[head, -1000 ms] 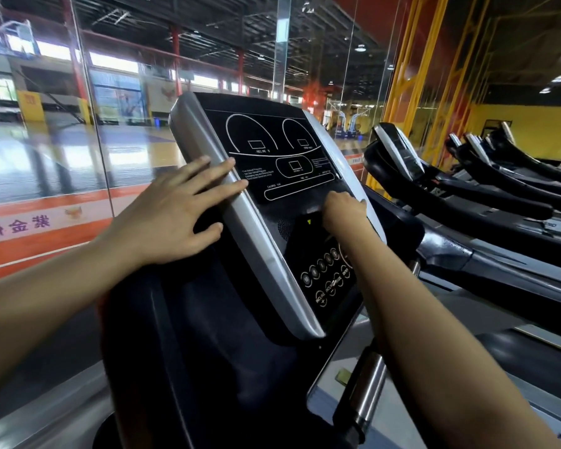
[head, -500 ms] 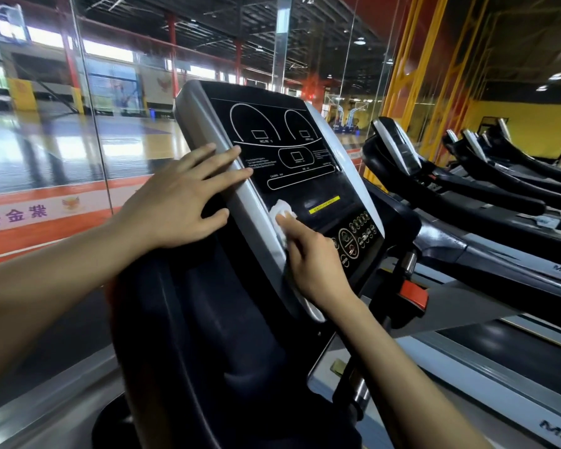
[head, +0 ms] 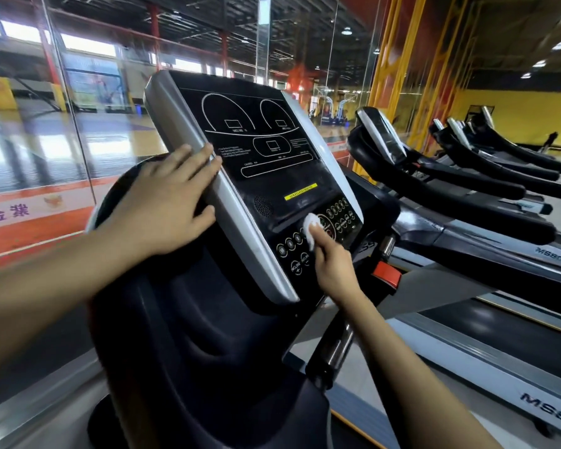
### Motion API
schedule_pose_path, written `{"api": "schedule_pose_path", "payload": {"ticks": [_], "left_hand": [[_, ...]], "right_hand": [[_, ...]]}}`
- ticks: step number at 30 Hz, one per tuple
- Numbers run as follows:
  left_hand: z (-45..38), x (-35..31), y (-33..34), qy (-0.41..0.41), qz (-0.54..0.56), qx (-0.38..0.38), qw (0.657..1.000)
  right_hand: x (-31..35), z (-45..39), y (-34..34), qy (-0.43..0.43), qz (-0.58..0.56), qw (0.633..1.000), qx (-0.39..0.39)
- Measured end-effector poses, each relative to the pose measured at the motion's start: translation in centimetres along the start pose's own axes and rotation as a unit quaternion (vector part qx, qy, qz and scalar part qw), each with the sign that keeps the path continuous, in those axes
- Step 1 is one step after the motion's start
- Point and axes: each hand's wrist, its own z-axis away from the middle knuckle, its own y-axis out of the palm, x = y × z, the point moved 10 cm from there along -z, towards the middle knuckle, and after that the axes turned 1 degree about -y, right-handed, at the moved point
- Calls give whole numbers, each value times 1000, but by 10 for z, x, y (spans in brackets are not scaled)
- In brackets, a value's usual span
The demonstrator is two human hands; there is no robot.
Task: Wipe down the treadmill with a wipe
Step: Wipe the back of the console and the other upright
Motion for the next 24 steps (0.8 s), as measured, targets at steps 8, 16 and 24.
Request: {"api": "schedule_pose_path", "payload": {"ticks": [8, 16, 24], "left_hand": [[29, -34, 28, 3, 17, 11, 1000], [28, -35, 32, -10, 12, 6, 1000], [30, -39, 32, -12, -4, 15, 1000]], "right_hand": [[0, -49, 0, 73, -31, 996, -49], [91, 58, 25, -224, -60, 972, 45], [13, -8, 10, -9, -74, 997, -23]]}}
